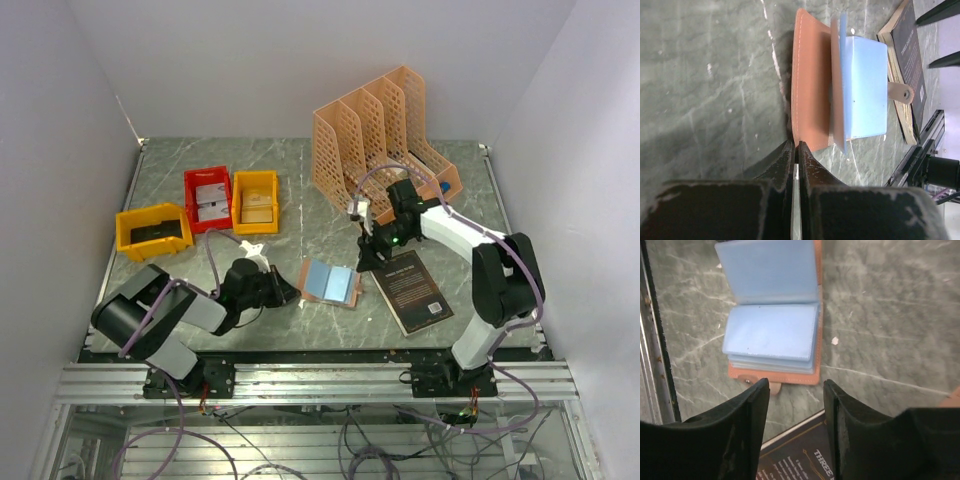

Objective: Put the credit cards into the card holder
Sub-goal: Open the card holder at the center of the board.

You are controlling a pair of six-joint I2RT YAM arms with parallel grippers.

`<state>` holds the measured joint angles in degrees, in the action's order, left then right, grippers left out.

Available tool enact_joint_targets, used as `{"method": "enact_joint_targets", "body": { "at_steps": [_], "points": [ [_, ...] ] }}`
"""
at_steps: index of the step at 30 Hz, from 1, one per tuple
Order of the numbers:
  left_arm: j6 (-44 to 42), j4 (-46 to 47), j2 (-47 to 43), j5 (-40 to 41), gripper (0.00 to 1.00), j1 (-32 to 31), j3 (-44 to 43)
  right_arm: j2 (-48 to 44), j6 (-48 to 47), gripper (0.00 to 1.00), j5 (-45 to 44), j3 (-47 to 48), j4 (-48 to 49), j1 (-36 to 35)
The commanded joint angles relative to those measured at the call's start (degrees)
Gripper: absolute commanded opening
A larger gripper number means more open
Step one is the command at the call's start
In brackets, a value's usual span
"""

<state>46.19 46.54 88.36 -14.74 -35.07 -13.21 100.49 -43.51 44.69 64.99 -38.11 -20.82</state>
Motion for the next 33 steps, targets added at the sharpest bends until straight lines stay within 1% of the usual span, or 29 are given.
{"method": "enact_joint_targets", "body": {
  "at_steps": [1, 3, 5, 6, 7, 8, 9, 12, 16, 22, 25, 27, 31, 33],
  "points": [
    [4.25, 3.13, -2.56, 5.32, 0.07, -0.22, 3.21, -3.21, 0.35, 0.53, 7.55, -0.49, -0.51, 2.87],
    [6.24, 4.5, -3.62, 7.67, 0.07, -0.54, 4.69, -2.11, -1.06, 0.58, 7.66, -0.21, -2.09, 2.96],
    [7.75, 5.27, -4.79, 10.0, 0.07, -1.18, 6.1, -0.99, -5.44, 0.64, 8.54, 0.21, -5.97, 2.94],
    [8.25, 5.2, -5.5, 11.17, 0.07, -1.49, 6.5, -0.87, -7.32, 0.69, 8.57, -0.31, -6.5, 2.97],
    [8.69, 4.77, -6.25, 12.66, 0.07, -1.99, 6.75, -1.33, -8.01, 0.81, 8.39, -1.25, -5.91, 2.98],
    [8.99, 4.18, -6.95, 13.57, 0.07, -2.41, 6.87, -2.2, -7.86, 0.96, 7.74, -2.78, -4.2, 2.8],
    [9.06, 3.51, -7.57, 14.48, 0.07, -3.05, 6.77, -3.29, -7.28, 0.99, 6.87, -4.37, -1.66, 2.5],
    [8.88, 1.85, -8.58, 15.66, 0.07, -4.23, 6.04, -6.44, -4.05, 1.0, 2.68, -9.38, 7.13, 0.08],
    [9.54, 3.16, -7.8, 16.3, 0.07, -5.19, 6.1, -8.48, 0.51, 1.0, -3.81, -14.23, 19.0, -1.57],
    [10.46, 5.49, -6.3, 17.02, 0.07, -6.22, 6.25, -10.22, 8.34, 0.99, -12.78, -17.14, 28.89, -6.75],
    [10.52, 5.58, -6.26, 17.22, 0.07, -6.53, 6.25, -9.96, 11.96, 0.96, -17.84, -16.91, 31.34, -9.27],
    [10.53, 5.43, -6.55, 17.41, 0.07, -6.7, 6.26, -9.52, 13.35, 0.93, -20.0, -16.46, 31.87, -10.02],
    [10.41, 4.91, -7.17, 17.91, 0.07, -6.85, 6.4, -9.27, 14.17, 0.8, -23.72, -15.37, 31.62, -10.51],
    [10.35, 4.55, -7.55, 18.26, 0.07, -6.85, 6.72, -9.3, 13.36, 0.74, -24.93, -14.12, 29.38, -10.36]
  ]
}}
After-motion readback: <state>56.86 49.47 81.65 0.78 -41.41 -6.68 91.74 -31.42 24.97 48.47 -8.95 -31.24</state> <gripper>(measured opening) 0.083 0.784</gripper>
